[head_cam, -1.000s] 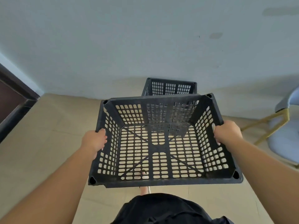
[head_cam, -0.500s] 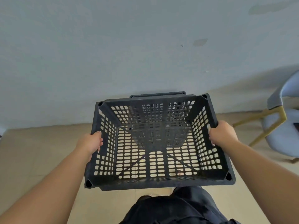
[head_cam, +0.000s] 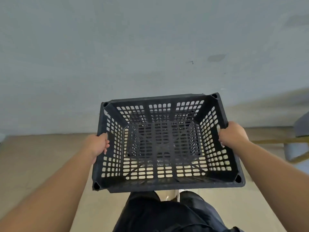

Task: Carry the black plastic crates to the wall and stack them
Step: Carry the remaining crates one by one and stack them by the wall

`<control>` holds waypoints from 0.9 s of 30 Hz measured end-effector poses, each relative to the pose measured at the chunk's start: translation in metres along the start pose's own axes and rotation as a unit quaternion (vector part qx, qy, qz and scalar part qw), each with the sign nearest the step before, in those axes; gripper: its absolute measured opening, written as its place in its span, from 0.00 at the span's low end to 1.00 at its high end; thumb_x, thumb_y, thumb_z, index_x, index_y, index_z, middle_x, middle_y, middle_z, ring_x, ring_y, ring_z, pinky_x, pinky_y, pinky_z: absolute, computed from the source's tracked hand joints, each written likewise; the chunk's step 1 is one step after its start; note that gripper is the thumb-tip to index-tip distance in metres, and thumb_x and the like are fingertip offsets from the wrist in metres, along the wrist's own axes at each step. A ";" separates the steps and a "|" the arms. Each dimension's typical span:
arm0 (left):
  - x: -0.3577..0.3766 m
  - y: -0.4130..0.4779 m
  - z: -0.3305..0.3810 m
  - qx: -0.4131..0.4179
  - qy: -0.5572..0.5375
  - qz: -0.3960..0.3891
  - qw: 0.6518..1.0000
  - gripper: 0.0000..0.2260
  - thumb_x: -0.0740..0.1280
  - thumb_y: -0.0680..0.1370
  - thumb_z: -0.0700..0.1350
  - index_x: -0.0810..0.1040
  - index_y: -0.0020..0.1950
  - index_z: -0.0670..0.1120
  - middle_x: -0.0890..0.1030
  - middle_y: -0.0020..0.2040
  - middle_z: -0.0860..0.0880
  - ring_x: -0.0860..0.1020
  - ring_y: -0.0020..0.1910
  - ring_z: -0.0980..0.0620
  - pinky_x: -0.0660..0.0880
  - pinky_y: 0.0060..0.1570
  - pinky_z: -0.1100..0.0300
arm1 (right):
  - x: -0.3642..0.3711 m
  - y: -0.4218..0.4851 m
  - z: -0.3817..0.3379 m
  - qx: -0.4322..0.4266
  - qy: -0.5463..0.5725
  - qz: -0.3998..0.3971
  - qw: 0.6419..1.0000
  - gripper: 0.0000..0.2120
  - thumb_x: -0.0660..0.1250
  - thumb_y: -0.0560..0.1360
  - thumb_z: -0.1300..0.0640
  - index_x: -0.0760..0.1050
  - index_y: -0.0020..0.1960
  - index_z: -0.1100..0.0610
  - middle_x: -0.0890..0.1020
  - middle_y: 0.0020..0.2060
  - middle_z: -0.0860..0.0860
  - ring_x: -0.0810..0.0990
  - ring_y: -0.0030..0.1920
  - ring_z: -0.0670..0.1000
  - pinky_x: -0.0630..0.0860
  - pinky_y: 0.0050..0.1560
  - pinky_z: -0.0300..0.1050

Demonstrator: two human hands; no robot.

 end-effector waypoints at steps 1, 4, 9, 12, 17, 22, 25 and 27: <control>0.003 0.009 0.006 0.000 0.002 -0.003 1.000 0.16 0.60 0.85 0.51 0.78 0.50 0.40 0.80 0.41 0.42 0.75 0.36 0.47 0.78 0.50 0.47 | 0.001 0.008 -0.005 0.002 0.002 0.000 1.000 0.08 0.63 0.77 0.57 0.76 0.53 0.60 0.83 0.42 0.58 0.83 0.41 0.61 0.83 0.46 0.61; 0.010 0.037 0.023 0.000 0.004 -0.002 1.000 0.16 0.60 0.85 0.51 0.79 0.54 0.39 0.81 0.43 0.42 0.77 0.39 0.47 0.78 0.50 0.48 | 0.005 0.029 -0.021 0.015 0.002 0.002 1.000 0.08 0.63 0.77 0.56 0.75 0.53 0.60 0.82 0.43 0.57 0.83 0.42 0.61 0.83 0.47 0.60; 0.019 0.083 0.048 0.016 0.025 -0.008 1.000 0.14 0.61 0.85 0.50 0.79 0.56 0.41 0.83 0.44 0.44 0.80 0.40 0.49 0.76 0.39 0.55 | 0.015 0.056 -0.044 0.026 -0.023 0.027 0.999 0.07 0.63 0.78 0.56 0.74 0.54 0.59 0.81 0.42 0.55 0.79 0.38 0.56 0.77 0.39 0.49; 0.023 0.112 0.060 0.021 0.035 -0.021 0.999 0.14 0.60 0.86 0.50 0.78 0.57 0.40 0.82 0.44 0.44 0.79 0.41 0.49 0.76 0.40 0.54 | 0.025 0.072 -0.057 0.031 -0.037 0.040 0.998 0.07 0.62 0.80 0.56 0.72 0.54 0.58 0.80 0.45 0.57 0.78 0.43 0.60 0.75 0.43 0.50; 0.034 0.148 0.071 0.017 0.059 -0.028 0.998 0.15 0.58 0.86 0.49 0.77 0.61 0.40 0.82 0.46 0.44 0.80 0.42 0.50 0.75 0.37 0.57 | 0.042 0.102 -0.068 0.052 -0.038 0.028 0.998 0.08 0.62 0.80 0.55 0.70 0.57 0.58 0.79 0.46 0.57 0.79 0.45 0.61 0.75 0.44 0.51; 0.055 0.172 0.074 -0.003 0.038 -0.028 0.999 0.16 0.57 0.86 0.49 0.76 0.64 0.39 0.81 0.47 0.45 0.78 0.42 0.51 0.75 0.39 0.57 | 0.053 0.131 -0.073 0.067 -0.045 0.024 0.996 0.12 0.61 0.81 0.54 0.71 0.60 0.60 0.77 0.46 0.56 0.77 0.43 0.59 0.73 0.42 0.50; 0.069 0.179 0.073 -0.009 0.038 -0.033 0.999 0.17 0.57 0.87 0.49 0.75 0.65 0.38 0.80 0.46 0.46 0.77 0.40 0.53 0.73 0.38 0.60 | 0.058 0.143 -0.068 0.072 -0.050 0.017 0.996 0.12 0.60 0.82 0.54 0.70 0.61 0.61 0.78 0.48 0.58 0.76 0.44 0.60 0.73 0.42 0.50; 0.078 0.183 0.071 -0.020 0.033 -0.043 0.998 0.19 0.56 0.87 0.50 0.73 0.68 0.38 0.79 0.45 0.47 0.77 0.40 0.53 0.73 0.38 0.61 | 0.060 0.150 -0.066 0.076 -0.056 0.011 0.995 0.13 0.59 0.82 0.54 0.70 0.62 0.62 0.78 0.50 0.60 0.76 0.45 0.60 0.72 0.44 0.51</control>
Point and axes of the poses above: each hand's wrist, its own y-axis towards the middle knuckle, its own x-axis out of the palm, z = x × y, the point moved 3 cm from there along y, towards the middle knuckle
